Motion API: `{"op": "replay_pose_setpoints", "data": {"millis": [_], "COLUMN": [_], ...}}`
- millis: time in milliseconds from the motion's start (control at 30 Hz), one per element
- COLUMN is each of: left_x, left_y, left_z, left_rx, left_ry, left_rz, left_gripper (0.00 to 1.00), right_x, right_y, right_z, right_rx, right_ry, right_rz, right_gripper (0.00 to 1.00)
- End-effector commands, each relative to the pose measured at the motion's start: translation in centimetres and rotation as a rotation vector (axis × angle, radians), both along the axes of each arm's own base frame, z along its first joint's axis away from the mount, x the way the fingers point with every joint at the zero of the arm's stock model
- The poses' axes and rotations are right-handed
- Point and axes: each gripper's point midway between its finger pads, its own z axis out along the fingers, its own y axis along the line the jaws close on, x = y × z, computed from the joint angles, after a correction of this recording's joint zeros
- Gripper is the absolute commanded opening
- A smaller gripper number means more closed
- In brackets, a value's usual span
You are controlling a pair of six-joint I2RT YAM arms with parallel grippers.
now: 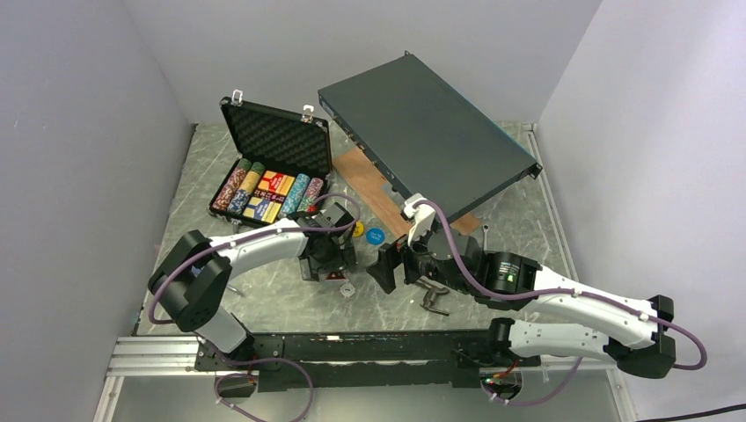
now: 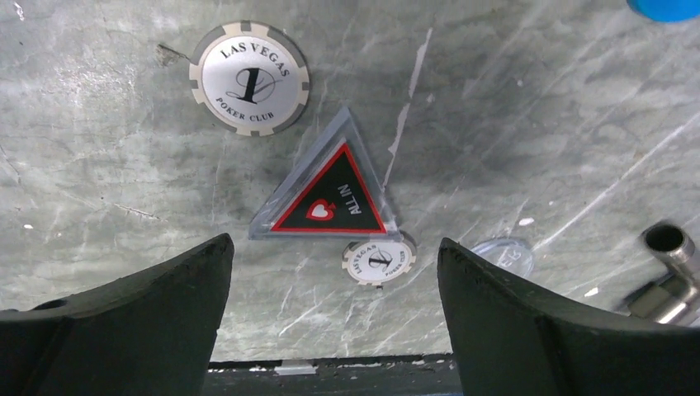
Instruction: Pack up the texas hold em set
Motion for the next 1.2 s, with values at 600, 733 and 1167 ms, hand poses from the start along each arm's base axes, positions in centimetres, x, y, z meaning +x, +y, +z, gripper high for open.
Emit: {"op": "replay_pose_setpoints", "data": {"millis": [600, 733, 1167], "left_x": [-0.4, -0.3, 0.2], "left_y": [0.5, 0.7, 0.9], "left_z": [-2.1, -2.2, -2.7], "left_rx": [0.006, 0.019, 0.089], "left_ry": [0.104, 0.106, 0.115], "left_rz": [0.299, 0.331, 0.347], "left_gripper": [0.86, 0.83, 0.81], "right_x": [-0.1, -0.1, -0.1], "right_y": [-0.6, -1.0, -1.1], "right_z": [0.6, 0.5, 0.0], "right_rx": [0.046, 0.050, 0.048], "right_ry": [0.015, 0.015, 0.018], "right_rz": [-0.033, -0.040, -0.042], "right_gripper": [0.99, 0.99, 0.99]}}
